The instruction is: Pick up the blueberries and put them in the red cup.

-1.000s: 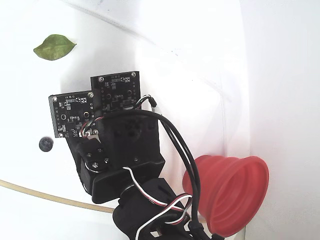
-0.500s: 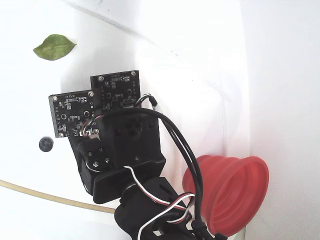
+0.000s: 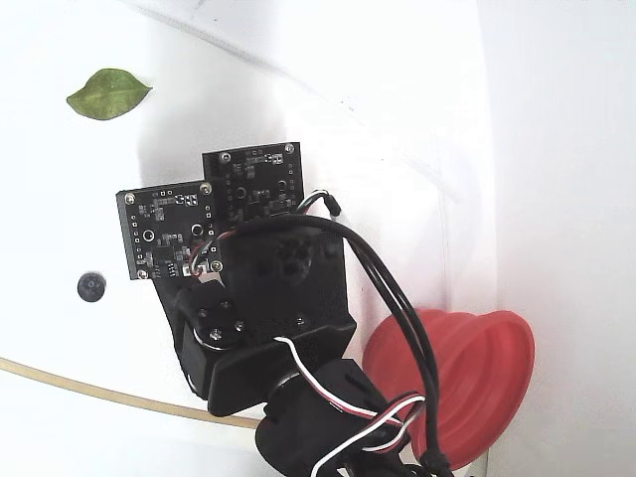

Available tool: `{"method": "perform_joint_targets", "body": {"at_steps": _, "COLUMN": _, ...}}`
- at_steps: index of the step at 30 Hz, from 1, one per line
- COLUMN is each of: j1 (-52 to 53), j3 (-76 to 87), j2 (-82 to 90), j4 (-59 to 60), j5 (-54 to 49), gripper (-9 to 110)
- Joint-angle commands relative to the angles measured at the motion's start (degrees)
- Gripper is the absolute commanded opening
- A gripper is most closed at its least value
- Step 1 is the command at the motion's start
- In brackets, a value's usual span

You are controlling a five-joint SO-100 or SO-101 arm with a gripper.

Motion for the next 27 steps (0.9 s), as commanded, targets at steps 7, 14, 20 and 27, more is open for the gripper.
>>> {"method": "perform_joint_targets", "body": {"at_steps": 7, "j1": -0.4, "j3": 2.9, "j2": 12.0, "j4": 3.9, "j5": -0.1, "gripper": 12}}
{"method": "perform_joint_targets", "body": {"at_steps": 14, "j1": -0.2, "j3": 4.8, "j2": 19.2, "j4": 8.9, "j5": 0.5, "gripper": 12}}
{"method": "perform_joint_targets", "body": {"at_steps": 20, "j1": 0.6, "j3": 6.3, "j2": 23.3, "j4": 11.7, "j5": 0.3, "gripper": 12}}
{"method": "perform_joint_targets", "body": {"at_steps": 27, "j1": 2.4, "j3": 7.4, "j2": 27.3, "j4": 14.8, "j5": -0.3, "gripper": 12}}
